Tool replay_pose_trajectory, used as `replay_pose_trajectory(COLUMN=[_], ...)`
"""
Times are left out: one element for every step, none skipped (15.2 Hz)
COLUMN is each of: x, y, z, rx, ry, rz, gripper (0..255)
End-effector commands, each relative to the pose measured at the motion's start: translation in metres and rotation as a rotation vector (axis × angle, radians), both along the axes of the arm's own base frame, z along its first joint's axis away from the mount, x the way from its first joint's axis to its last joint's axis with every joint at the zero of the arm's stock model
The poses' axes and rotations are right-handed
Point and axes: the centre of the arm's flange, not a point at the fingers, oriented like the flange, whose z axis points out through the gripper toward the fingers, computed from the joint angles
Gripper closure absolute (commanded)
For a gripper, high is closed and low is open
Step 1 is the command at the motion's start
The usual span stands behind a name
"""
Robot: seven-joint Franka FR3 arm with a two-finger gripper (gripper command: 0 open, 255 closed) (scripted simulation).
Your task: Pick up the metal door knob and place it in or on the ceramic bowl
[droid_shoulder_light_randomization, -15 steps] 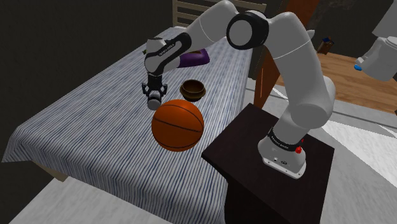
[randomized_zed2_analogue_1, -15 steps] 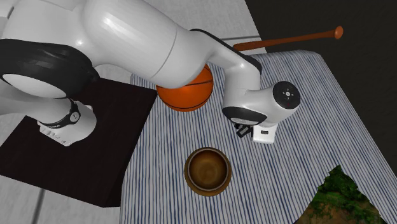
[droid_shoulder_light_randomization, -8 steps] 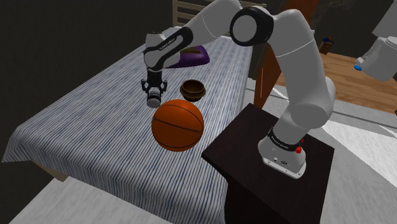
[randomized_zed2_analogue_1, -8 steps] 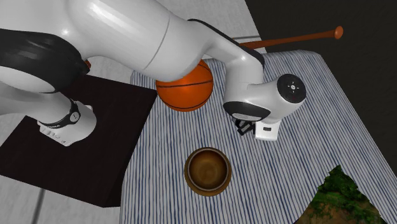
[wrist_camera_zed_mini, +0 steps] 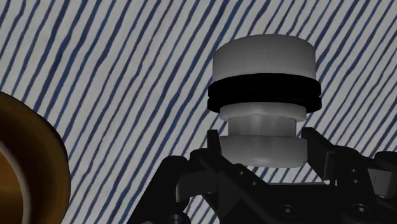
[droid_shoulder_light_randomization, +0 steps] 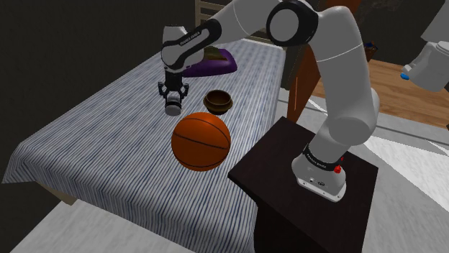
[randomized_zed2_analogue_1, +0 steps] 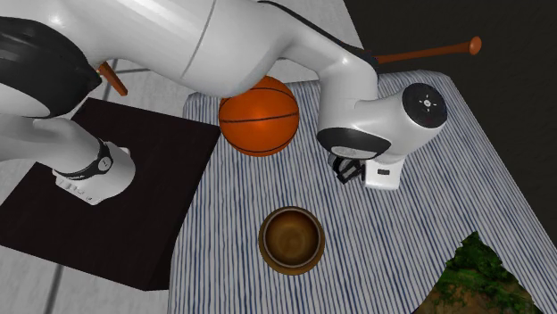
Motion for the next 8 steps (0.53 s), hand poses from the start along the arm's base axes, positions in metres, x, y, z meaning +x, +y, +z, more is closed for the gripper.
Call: replay_pose_trajectory(x=[0.000,0.000,0.000,0.000,0.000,0.000,0.000,0.000], y=[0.000,0.000,0.000,0.000,0.000,0.000,0.000,0.000], z=[0.010,0.016,0.021,0.026,0.031,0.037,0.042,0.047], rx=[0.000,0.000,0.000,0.000,0.000,0.000,0.000,0.000], ry=[0.000,0.000,0.000,0.000,0.000,0.000,0.000,0.000], rz=[0.000,0.000,0.000,0.000,0.000,0.000,0.000,0.000], gripper=[255,255,255,255,255,255,255,255])
